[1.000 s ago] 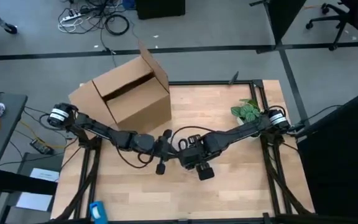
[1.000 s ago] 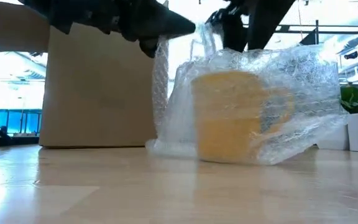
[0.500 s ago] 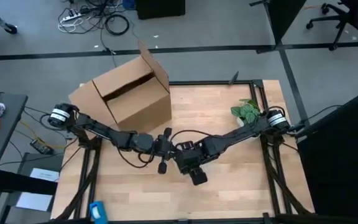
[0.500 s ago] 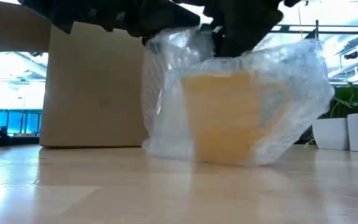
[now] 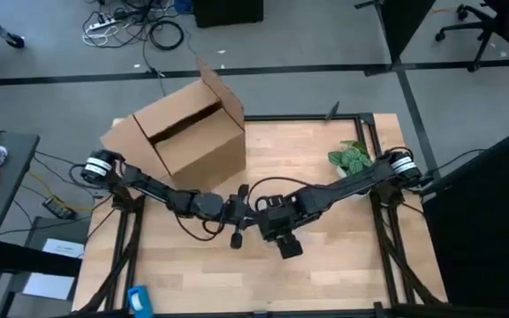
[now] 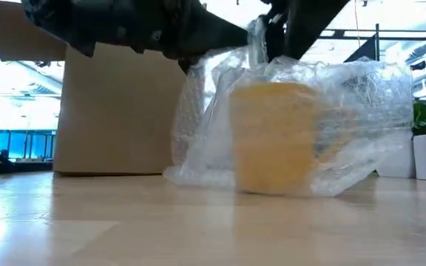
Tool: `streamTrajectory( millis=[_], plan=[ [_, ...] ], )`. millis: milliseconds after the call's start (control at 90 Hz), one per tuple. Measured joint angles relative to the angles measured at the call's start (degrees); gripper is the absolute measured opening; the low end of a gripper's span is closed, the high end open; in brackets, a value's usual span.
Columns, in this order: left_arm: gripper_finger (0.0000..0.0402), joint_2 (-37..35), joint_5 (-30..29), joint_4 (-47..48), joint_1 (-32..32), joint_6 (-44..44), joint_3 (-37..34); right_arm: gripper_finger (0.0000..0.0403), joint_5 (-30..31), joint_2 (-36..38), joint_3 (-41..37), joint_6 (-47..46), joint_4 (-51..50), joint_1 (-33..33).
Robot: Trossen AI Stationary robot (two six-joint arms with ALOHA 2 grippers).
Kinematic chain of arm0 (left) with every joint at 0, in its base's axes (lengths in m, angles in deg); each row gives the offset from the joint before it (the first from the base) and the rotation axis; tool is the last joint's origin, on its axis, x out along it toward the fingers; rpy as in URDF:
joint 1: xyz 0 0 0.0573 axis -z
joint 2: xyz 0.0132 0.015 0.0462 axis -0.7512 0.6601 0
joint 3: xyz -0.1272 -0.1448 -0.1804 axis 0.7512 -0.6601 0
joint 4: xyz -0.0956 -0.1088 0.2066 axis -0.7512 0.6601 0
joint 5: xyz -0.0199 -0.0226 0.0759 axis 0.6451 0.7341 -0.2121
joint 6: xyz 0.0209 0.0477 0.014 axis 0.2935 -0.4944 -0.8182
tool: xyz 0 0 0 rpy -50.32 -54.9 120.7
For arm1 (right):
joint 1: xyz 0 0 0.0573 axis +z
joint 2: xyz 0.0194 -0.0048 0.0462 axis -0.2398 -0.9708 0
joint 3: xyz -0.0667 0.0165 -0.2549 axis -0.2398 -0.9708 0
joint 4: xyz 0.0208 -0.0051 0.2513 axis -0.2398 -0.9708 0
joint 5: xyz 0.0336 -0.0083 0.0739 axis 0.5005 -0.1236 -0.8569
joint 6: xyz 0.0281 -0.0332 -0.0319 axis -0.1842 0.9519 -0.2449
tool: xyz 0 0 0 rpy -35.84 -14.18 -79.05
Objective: Wrap mug
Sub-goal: Wrap the yellow mug with the bubble wrap
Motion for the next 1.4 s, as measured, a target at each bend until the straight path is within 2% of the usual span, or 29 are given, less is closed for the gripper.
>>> streamTrajectory(
  millis=[200,344,556,678,778,911,1133,1256,1400],
  plan=[
    [0.0000,5.11,1.24,-0.93,-0.46,0.30,3.51,0.0225,-0.18,3.58,0.00,-2.57,-2.49,0.09],
    [0.0000,8.87,5.39,-0.62,-0.51,0.34,8.01,0.0225,-0.47,6.08,-0.02,-4.70,-5.84,0.26],
    [0.0000,11.67,7.97,9.36,-0.43,0.08,12.84,0.0224,5.34,8.53,0.00,-6.65,-10.19,0.11],
    [0.0000,12.18,11.72,15.11,-0.61,-0.15,14.40,0.0224,11.37,8.32,0.01,-5.89,-9.79,0.14],
    [0.0000,12.15,16.41,18.88,-1.00,-0.27,14.99,0.0224,12.24,7.07,-1.02,-2.80,-6.09,0.04],
    [0.0001,11.97,20.00,21.66,-1.50,-0.29,15.10,0.0214,12.17,6.28,-7.00,1.61,4.81,0.30],
    [0.0032,10.15,17.17,25.51,-3.13,1.37,14.95,0.0166,14.36,6.00,-17.30,2.02,17.72,2.44],
    [0.0059,7.18,17.15,29.49,-4.61,0.20,14.69,0.0135,16.66,6.24,-21.05,0.88,21.04,3.37],
    [0.0094,1.41,15.08,32.72,-5.54,-2.34,14.60,0.0112,15.37,6.10,-22.84,-0.03,21.31,4.28]
  ],
)
